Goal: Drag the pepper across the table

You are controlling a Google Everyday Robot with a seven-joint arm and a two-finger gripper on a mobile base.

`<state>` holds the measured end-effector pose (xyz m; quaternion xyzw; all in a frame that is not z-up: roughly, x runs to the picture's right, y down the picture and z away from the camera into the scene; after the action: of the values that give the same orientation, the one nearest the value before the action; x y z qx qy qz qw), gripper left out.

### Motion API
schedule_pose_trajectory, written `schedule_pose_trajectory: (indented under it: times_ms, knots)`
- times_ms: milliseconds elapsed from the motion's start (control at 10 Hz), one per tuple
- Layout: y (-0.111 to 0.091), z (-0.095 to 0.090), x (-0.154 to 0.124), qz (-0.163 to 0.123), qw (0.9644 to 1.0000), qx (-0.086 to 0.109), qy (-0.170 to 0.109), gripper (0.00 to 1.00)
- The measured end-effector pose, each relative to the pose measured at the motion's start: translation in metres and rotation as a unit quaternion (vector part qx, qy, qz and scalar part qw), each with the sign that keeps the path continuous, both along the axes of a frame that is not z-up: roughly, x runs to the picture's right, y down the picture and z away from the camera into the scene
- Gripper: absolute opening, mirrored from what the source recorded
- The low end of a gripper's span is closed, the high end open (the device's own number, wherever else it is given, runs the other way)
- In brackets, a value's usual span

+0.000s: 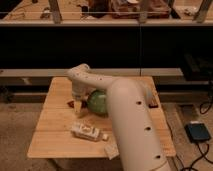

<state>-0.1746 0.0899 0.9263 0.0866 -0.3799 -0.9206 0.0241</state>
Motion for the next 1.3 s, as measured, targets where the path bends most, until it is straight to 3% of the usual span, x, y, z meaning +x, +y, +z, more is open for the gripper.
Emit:
schedule_pose_trajectory:
  times_ms: [200,800,1100,1300]
  knots:
    - [-0.001,0.005,0.002,-0.004,0.9999,-0.007,0.008,0.69]
    - [0.003,0.012,-0.006,-0.022,0.9988,-0.038,0.022,0.06]
    - [0.004,0.012,-0.006,-0.025,0.9979,-0.040,0.044,0.00]
    - [0.008,0.005,-0.010,-0.039,0.9981,-0.029,0.040,0.00]
